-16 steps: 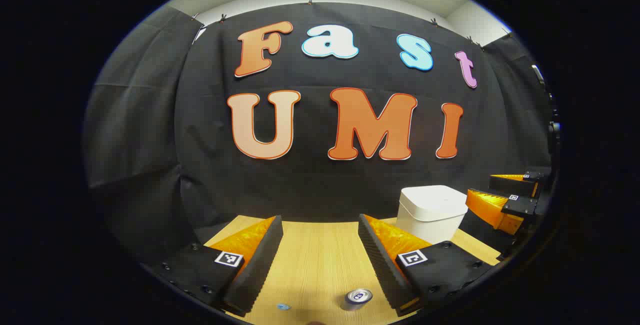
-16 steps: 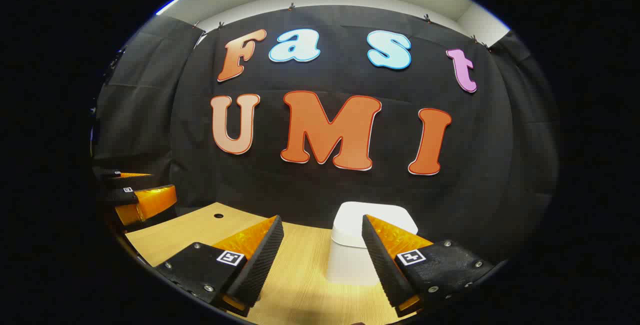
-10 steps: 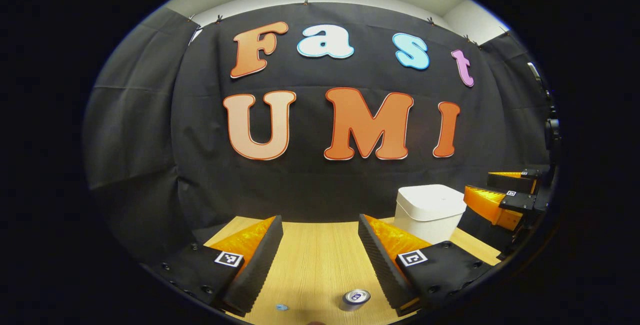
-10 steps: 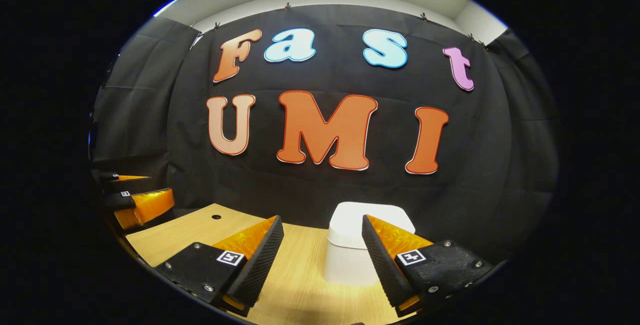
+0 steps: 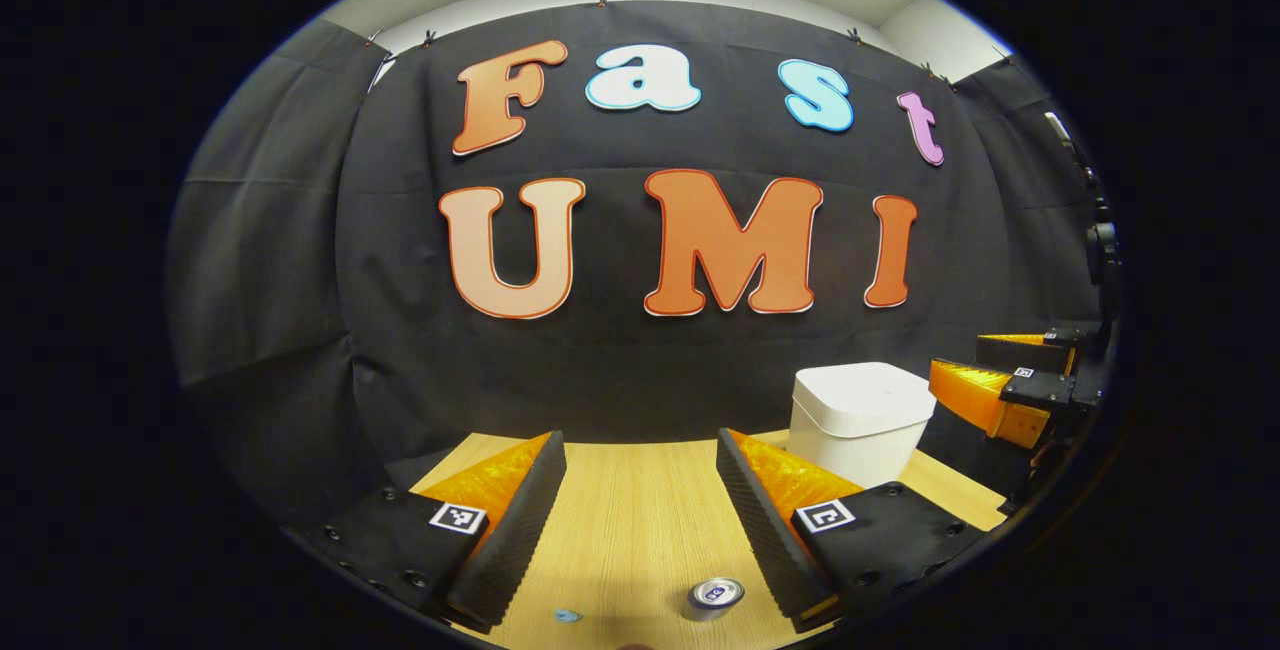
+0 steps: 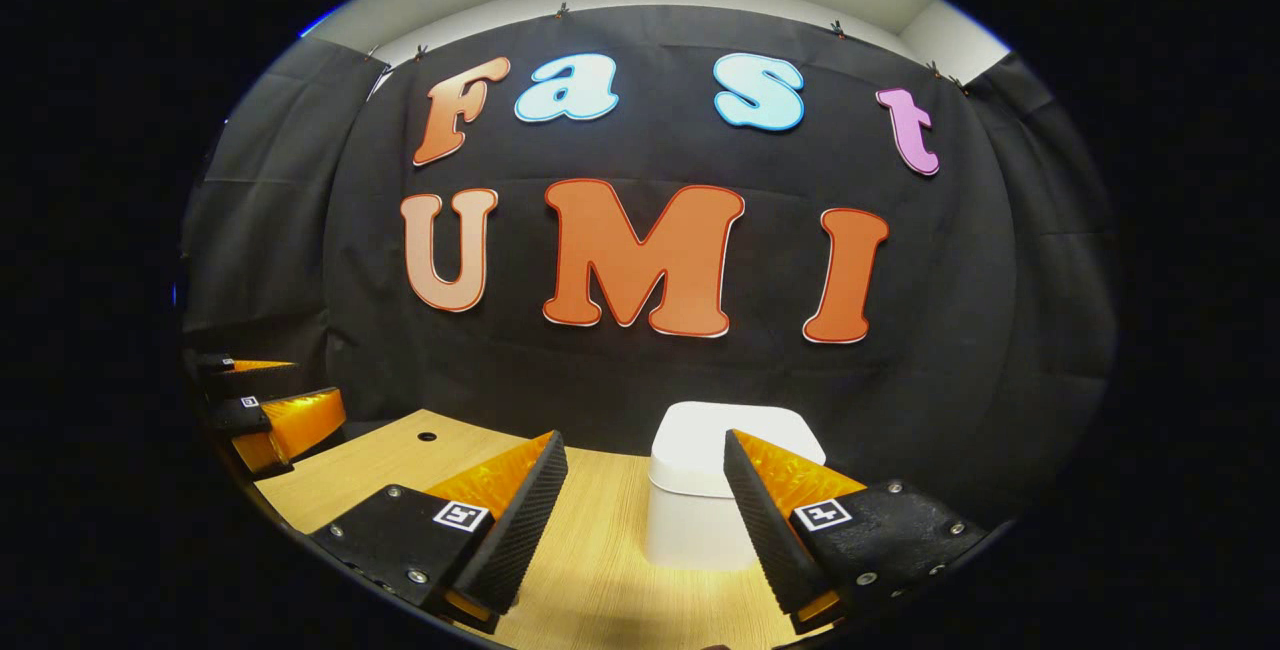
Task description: Press the lid of the desktop garbage bin to open it, pick up the crumpled paper on the desktop and throw it into the bin, then pick up the pop can on the desktop and drop it into the bin, and finally close the garbage bin lid.
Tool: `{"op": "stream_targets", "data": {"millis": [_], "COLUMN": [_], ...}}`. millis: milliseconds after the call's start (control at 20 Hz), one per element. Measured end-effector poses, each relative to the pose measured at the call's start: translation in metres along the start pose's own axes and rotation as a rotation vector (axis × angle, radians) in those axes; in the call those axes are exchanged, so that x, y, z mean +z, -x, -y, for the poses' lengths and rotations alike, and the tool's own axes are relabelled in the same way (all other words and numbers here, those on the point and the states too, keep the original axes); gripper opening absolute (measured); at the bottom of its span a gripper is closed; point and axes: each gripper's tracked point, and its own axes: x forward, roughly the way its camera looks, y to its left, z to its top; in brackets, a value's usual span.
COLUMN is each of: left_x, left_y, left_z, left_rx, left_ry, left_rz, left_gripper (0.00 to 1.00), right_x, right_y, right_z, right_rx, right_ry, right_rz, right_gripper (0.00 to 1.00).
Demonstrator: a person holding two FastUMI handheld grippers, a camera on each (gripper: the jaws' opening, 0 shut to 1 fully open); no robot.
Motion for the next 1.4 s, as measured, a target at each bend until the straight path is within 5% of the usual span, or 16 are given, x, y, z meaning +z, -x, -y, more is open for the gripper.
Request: {"op": "stream_targets", "data": {"millis": [700, 1100, 1400], "left_x": [-0.004, -0.009, -0.006], "left_y": [-0.003, 0.0, -0.004], "left_z": [-0.002, -0.004, -0.013], "left_rx": [-0.048, -0.07, -0.012], "left_ry": [-0.01, -0.008, -0.017], "left_rz": [-0.012, -0.037, -0.021], "left_gripper": [0.96, 0.96, 0.97], "right_x": [0.007, 0.022, 0.02], "right_y": [-0.017, -0.027, -0.053], "right_z": [0.005, 0.03, 0.044], "right_rx": [-0.097, -0.185, -0.154], "right_ry": [0.039, 0.057, 0.031], "right_rz": [-0.023, -0.03, -0.058], "right_gripper": [0.93, 0.77, 0.71]}}
